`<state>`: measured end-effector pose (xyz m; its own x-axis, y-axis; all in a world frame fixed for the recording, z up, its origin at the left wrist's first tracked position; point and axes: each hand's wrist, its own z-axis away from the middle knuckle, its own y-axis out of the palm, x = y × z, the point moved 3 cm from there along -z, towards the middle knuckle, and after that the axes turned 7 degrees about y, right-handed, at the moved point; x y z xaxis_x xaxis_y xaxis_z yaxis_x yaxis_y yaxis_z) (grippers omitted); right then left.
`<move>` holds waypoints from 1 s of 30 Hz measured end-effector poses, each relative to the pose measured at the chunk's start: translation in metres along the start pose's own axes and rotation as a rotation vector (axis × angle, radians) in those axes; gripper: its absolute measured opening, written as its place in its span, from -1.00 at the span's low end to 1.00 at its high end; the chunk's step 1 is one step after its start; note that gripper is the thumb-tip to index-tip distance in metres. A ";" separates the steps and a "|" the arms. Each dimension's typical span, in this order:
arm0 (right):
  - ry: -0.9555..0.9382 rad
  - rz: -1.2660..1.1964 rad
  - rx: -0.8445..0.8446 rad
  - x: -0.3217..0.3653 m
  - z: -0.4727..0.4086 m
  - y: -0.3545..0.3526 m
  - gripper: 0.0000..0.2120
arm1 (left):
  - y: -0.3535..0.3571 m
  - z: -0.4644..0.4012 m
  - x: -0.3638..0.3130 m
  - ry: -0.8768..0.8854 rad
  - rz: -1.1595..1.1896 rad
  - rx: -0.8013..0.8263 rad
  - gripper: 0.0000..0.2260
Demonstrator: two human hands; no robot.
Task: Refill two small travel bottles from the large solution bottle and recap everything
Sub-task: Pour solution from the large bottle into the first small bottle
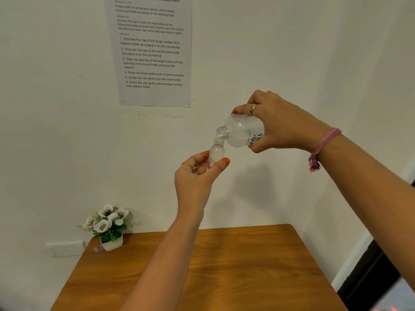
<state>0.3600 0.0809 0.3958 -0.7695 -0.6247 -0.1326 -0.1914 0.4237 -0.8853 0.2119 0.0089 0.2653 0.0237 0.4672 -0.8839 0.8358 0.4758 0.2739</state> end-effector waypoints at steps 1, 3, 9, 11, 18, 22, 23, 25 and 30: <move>-0.001 -0.002 0.001 0.000 0.000 0.000 -0.26 | 0.000 0.000 0.000 -0.001 0.000 -0.001 -0.64; 0.003 -0.012 0.003 0.001 0.001 -0.001 -0.26 | 0.000 0.000 -0.001 -0.003 0.002 -0.001 -0.62; 0.026 -0.096 0.004 0.001 0.001 0.003 -0.27 | 0.000 0.001 -0.003 -0.001 0.010 -0.011 -0.63; 0.034 -0.132 0.011 0.000 0.001 0.006 -0.26 | -0.001 0.001 -0.003 0.001 0.014 -0.020 -0.61; 0.093 -0.295 0.037 -0.004 0.004 0.019 -0.26 | -0.005 0.001 -0.007 0.007 0.030 -0.024 -0.61; 0.137 -0.382 0.065 -0.003 0.009 0.030 -0.27 | -0.009 0.000 -0.011 0.006 0.040 -0.015 -0.61; 0.151 -0.404 0.064 -0.003 0.010 0.033 -0.28 | -0.010 0.000 -0.012 0.005 0.042 -0.011 -0.62; 0.190 -0.443 0.056 -0.001 0.013 0.040 -0.26 | -0.014 0.001 -0.012 0.001 0.045 -0.001 -0.62; 0.318 -0.636 0.048 0.011 0.032 0.067 -0.27 | -0.032 0.010 -0.003 -0.033 0.006 0.035 -0.64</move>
<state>0.3580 0.0818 0.3207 -0.6598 -0.5162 0.5460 -0.6407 0.0068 -0.7678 0.1908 -0.0148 0.2552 0.0462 0.4443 -0.8947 0.8541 0.4469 0.2660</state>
